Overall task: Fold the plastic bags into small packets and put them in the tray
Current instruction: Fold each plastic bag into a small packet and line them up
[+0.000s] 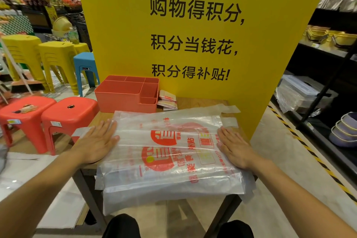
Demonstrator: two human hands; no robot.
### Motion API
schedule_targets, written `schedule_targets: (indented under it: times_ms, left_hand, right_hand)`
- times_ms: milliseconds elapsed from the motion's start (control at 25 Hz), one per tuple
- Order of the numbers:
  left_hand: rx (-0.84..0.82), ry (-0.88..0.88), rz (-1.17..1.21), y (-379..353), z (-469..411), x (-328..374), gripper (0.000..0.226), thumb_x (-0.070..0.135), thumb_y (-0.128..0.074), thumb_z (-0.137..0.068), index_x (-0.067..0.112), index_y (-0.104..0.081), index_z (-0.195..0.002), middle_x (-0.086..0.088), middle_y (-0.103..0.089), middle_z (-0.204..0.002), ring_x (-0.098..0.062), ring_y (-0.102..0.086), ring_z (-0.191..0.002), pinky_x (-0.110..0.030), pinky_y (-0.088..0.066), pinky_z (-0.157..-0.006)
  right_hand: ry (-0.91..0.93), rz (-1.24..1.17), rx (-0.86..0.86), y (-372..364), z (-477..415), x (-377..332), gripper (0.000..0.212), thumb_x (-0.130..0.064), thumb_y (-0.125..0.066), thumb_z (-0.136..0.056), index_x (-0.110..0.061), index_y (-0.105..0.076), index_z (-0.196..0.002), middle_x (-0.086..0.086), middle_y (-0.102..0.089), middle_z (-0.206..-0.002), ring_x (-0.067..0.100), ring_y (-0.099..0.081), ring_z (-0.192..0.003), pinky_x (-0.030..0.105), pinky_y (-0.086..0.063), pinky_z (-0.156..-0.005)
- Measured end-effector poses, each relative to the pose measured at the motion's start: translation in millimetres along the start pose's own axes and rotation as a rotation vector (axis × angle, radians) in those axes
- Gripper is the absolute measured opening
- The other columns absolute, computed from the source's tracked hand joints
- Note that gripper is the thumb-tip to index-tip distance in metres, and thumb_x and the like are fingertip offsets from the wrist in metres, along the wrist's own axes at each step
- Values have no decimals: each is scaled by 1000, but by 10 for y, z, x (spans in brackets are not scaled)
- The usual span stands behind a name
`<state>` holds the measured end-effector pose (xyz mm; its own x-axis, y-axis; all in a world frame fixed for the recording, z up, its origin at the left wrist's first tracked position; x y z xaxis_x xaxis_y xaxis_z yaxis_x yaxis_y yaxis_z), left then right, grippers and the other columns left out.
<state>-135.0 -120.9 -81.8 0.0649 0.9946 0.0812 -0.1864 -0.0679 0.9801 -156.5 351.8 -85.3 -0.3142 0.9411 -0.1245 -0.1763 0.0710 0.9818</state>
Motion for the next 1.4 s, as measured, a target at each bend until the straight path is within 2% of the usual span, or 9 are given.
schedule_targets:
  times_ms: [200, 400, 520, 640, 880, 1040, 1160, 1280, 1400]
  left_hand:
    - [25, 75, 25, -31, 25, -369, 81, 66, -4, -97, 22, 11, -164, 1, 16, -172, -16, 14, -158, -44, 5, -129]
    - [72, 126, 121, 42, 145, -742, 72, 58, -25, -105, 21, -11, -166, -1, -2, -173, -23, -10, -160, -48, -16, -127]
    - [197, 102, 156, 225, 194, -719, 56, 51, -52, -102, 28, -47, -153, -5, -40, -161, -26, -44, -144, -48, -40, -115]
    - [260, 77, 55, 421, 250, -575, 46, 50, -65, -94, 36, -58, -138, 3, -56, -136, -20, -55, -124, -41, -49, -102]
    - [183, 77, 142, 514, 297, -442, 42, 35, -77, -88, 45, -57, -124, 7, -51, -120, -14, -60, -104, -35, -53, -91]
    - [281, -15, 400, 695, 438, -257, 48, 13, -81, -84, 54, -59, -97, 9, -64, -119, -13, -61, -110, -32, -49, -92]
    - [335, -48, 404, 819, 625, 53, 14, 47, -68, -95, 53, -62, -107, 14, -61, -130, -13, -55, -122, -35, -44, -98]
    - [377, -143, 170, 883, 773, 550, 74, 87, -50, -84, 46, -47, -145, 16, -44, -156, -13, -38, -144, -45, -34, -118]
    - [331, -250, 156, 806, 839, 1112, 87, 81, -56, -85, 43, -28, -158, 19, -36, -160, -8, -38, -144, -42, -35, -118]
  right_hand:
    - [14, -12, 13, 7, 11, -11, 72, -62, -6, -103, -26, 9, -163, -6, 14, -171, 8, 17, -155, 34, 8, -127]
    - [-9, 56, 55, 207, 20, -86, 102, -79, 13, -83, -21, -4, -166, 1, 4, -173, 17, 5, -159, 39, 4, -128]
    - [79, 109, 185, 483, 20, -551, 76, -69, -25, -102, -25, -21, -163, 0, -13, -172, 19, -12, -159, 41, -10, -130]
    - [241, 29, 215, 547, -48, -1284, 61, -65, -57, -93, -32, -52, -144, -7, -50, -154, 19, -47, -140, 40, -37, -117]
    - [420, 256, 295, 578, -294, -1767, 34, -49, -45, -98, -28, -66, -114, -5, -71, -114, 20, -65, -100, 41, -52, -94]
    - [315, 297, 410, 779, -346, -1519, 28, -55, -57, -96, -30, -70, -102, -9, -75, -97, 20, -69, -88, 37, -54, -85]
    - [173, 159, 538, 1010, -326, -1211, 17, -25, -58, -97, -22, -72, -106, -1, -75, -98, 26, -68, -91, 40, -52, -79]
    - [171, 19, 592, 1160, -295, -1076, 27, -10, -54, -97, -20, -75, -111, 0, -78, -108, 26, -70, -100, 43, -55, -83]
    - [221, -96, 656, 1276, -249, -1071, 31, -7, -58, -97, -20, -76, -119, -3, -77, -116, 21, -67, -110, 44, -54, -89]
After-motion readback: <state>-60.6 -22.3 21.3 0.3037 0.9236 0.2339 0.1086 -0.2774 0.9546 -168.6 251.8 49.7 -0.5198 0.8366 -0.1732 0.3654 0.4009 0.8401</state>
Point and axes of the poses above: each hand's wrist, its own z-axis away from the middle knuckle, its own y-axis out of the back of the hand, x = y × z, the point moved 9 cm from there along -z, towards the middle knuckle
